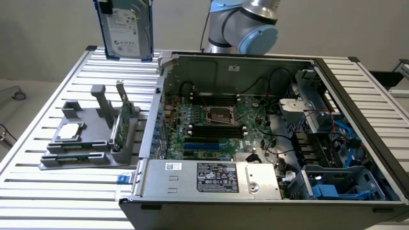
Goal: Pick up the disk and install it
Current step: 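Pick up the disk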
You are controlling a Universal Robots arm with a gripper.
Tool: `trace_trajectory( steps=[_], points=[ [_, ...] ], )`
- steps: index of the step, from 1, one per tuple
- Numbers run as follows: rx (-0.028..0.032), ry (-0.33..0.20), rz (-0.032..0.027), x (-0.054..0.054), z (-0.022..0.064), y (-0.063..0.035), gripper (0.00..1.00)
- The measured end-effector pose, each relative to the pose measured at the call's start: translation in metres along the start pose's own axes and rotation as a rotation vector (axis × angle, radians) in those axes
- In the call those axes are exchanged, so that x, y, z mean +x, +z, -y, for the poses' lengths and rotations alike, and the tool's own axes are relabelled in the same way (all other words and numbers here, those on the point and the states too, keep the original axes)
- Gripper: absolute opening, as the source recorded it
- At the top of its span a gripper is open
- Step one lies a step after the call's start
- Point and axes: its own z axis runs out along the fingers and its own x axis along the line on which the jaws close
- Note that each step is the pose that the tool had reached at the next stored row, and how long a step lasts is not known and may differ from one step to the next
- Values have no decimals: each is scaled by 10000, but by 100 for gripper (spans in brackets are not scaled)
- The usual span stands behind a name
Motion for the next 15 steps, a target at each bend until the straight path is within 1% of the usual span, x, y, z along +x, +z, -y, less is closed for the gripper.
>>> trace_trajectory(
  steps=[3, 9, 15],
  points=[
    [-18, -1, 0, 9, 133, -42, 33],
    [-39, 0, 3, 27, 404, -90, 33],
    [-68, -2, 29, 45, 676, -118, 33]
  ],
)
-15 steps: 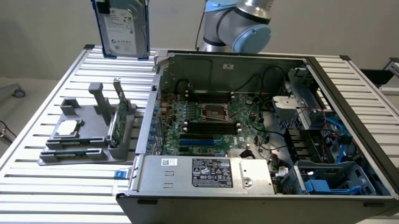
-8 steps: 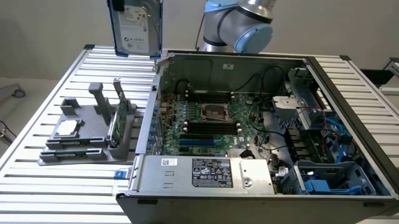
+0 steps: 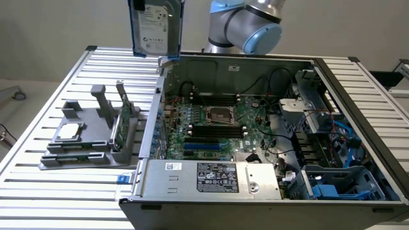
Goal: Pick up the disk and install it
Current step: 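Pick up the disk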
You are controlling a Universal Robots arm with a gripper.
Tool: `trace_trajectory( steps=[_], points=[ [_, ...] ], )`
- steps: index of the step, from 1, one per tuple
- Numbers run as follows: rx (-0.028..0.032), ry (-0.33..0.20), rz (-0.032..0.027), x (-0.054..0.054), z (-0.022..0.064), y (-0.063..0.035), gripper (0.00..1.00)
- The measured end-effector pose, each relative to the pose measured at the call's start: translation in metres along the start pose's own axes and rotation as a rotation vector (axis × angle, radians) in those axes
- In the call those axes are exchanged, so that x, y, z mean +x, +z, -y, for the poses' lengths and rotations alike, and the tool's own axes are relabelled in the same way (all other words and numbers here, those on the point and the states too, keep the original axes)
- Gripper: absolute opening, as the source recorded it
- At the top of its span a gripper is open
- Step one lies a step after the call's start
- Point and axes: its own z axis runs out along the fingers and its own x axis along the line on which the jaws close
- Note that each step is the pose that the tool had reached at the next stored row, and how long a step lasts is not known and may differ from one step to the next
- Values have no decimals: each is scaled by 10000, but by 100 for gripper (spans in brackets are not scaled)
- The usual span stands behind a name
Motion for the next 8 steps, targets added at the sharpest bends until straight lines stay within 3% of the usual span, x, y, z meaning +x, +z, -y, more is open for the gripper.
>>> trace_trajectory(
  steps=[8],
  points=[
    [-67, -2, 39, 26, 359, -30, 33]
  ],
)
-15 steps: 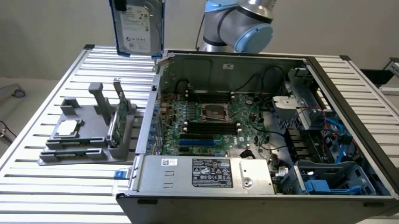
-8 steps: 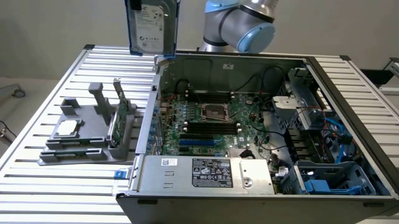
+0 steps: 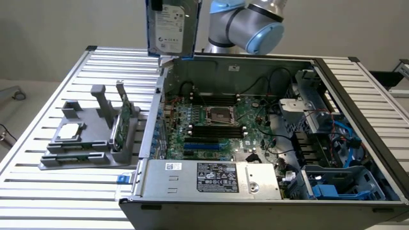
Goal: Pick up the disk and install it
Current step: 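Pick up the disk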
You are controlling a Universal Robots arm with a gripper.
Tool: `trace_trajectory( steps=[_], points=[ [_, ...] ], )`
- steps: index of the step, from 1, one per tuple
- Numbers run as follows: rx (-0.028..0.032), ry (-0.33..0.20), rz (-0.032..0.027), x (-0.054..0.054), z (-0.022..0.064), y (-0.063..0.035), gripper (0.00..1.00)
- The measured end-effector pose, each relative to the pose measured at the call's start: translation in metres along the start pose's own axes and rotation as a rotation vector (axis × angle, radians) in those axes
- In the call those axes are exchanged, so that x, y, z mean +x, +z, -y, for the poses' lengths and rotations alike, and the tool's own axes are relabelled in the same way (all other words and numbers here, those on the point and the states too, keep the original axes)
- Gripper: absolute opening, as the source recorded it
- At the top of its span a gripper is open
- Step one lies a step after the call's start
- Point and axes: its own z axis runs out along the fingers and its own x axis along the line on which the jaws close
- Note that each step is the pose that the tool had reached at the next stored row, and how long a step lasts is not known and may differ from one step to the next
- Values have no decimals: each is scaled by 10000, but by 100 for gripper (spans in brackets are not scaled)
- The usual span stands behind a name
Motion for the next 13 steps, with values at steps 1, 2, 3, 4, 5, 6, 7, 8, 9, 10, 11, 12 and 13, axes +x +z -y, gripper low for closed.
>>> trace_trajectory(
  steps=[1, 2, 3, 4, 5, 6, 7, 8, 9, 10, 11, 12, 13],
  points=[
    [-10, 1, 4, 3, 45, -4, 33],
    [-21, 0, 9, 7, 90, -8, 33],
    [-32, -1, 12, 11, 138, -11, 33],
    [-43, 0, 17, 15, 182, -15, 33],
    [-55, 0, 21, 19, 227, -18, 33],
    [-68, -1, 25, 24, 272, -21, 33],
    [-83, 0, 28, 28, 316, -25, 33],
    [-96, 0, 32, 32, 361, -28, 33],
    [-111, -2, 36, 37, 409, -31, 33],
    [-124, -1, 39, 42, 453, -35, 33],
    [-136, -1, 44, 46, 498, -37, 33],
    [-148, -2, 45, 51, 544, -41, 33],
    [-160, 0, 47, 56, 588, -45, 33]
  ],
)
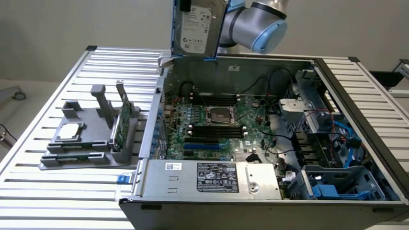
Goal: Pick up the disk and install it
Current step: 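Pick up the disk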
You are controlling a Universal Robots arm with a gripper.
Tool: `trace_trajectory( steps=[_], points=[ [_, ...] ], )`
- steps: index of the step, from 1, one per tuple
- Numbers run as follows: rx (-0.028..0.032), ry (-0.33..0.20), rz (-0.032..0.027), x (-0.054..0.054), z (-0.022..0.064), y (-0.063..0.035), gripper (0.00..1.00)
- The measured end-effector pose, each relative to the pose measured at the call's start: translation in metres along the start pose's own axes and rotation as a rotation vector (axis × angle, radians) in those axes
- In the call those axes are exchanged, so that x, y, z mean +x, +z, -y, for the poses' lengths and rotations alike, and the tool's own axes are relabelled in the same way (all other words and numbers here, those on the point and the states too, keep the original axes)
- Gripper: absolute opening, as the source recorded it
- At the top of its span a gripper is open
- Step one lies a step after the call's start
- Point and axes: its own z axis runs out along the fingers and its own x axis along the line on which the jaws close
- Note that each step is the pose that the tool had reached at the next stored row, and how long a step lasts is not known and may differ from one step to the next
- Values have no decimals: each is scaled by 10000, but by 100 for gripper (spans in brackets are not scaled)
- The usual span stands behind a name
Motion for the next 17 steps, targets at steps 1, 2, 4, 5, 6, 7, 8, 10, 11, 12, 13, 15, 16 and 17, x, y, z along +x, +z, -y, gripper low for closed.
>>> trace_trajectory(
  steps=[1, 2, 4, 5, 6, 7, 8, 10, 11, 12, 13, 15, 16, 17],
  points=[
    [-7, -1, 2, 5, 43, -4, 33],
    [-12, -1, 7, 11, 88, -9, 33],
    [-14, -4, 34, 25, 180, -22, 33],
    [-15, -4, 50, 32, 224, -27, 33],
    [-15, -6, 65, 40, 267, -31, 33],
    [-17, -6, 81, 49, 313, -36, 33],
    [-21, -9, 97, 58, 359, -40, 33],
    [-35, -10, 125, 77, 440, -48, 33],
    [-47, -11, 137, 87, 484, -52, 33],
    [-55, -12, 151, 97, 523, -55, 33],
    [-64, -14, 165, 108, 561, -58, 33],
    [-83, -16, 190, 130, 638, -65, 33],
    [-92, -15, 203, 141, 675, -68, 33],
    [-103, -16, 217, 154, 706, -71, 33]
  ],
)
